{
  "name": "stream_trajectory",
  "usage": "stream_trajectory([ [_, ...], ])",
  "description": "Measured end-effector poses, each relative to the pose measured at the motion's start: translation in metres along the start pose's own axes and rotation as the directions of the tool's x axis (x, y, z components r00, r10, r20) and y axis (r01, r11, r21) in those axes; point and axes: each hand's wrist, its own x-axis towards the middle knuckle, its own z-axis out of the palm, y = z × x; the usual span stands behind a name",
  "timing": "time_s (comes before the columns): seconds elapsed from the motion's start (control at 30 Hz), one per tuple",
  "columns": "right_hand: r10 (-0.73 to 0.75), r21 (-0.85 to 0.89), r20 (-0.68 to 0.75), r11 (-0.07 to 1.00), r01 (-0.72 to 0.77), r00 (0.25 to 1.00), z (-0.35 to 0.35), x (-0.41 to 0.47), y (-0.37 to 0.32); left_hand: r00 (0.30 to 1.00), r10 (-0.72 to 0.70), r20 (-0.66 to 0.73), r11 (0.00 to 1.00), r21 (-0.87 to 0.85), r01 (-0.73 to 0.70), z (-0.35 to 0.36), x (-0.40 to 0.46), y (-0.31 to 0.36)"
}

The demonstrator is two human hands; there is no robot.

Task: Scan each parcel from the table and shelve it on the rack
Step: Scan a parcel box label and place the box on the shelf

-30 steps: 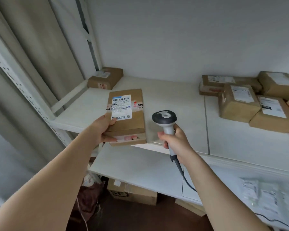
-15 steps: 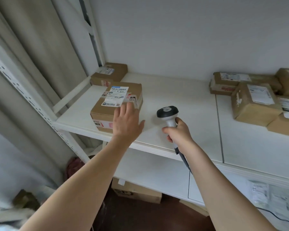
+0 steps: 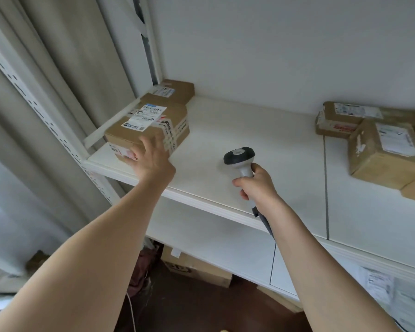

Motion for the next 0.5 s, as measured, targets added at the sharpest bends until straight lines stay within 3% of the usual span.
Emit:
stream_trajectory([
  [0.1,0.007,-0.004,0.003,1.0,-0.007,1.0,0.003,-0.001,0.002,0.999,-0.027,0.042,0.991,-0.134,0.032,0.002,0.002,0.001],
  [0.27,-0.008,-0.015,0.004,1.0,0.008,1.0,0.008,0.001,0.0,0.998,-0.067,0.011,0.978,-0.195,0.068,0.005,0.02,-0.001],
  [0.5,0.004,-0.055,-0.019,0.998,-0.005,1.0,0.013,0.006,-0.006,1.0,-0.016,-0.009,0.998,-0.059,0.016,0.022,0.044,-0.013],
])
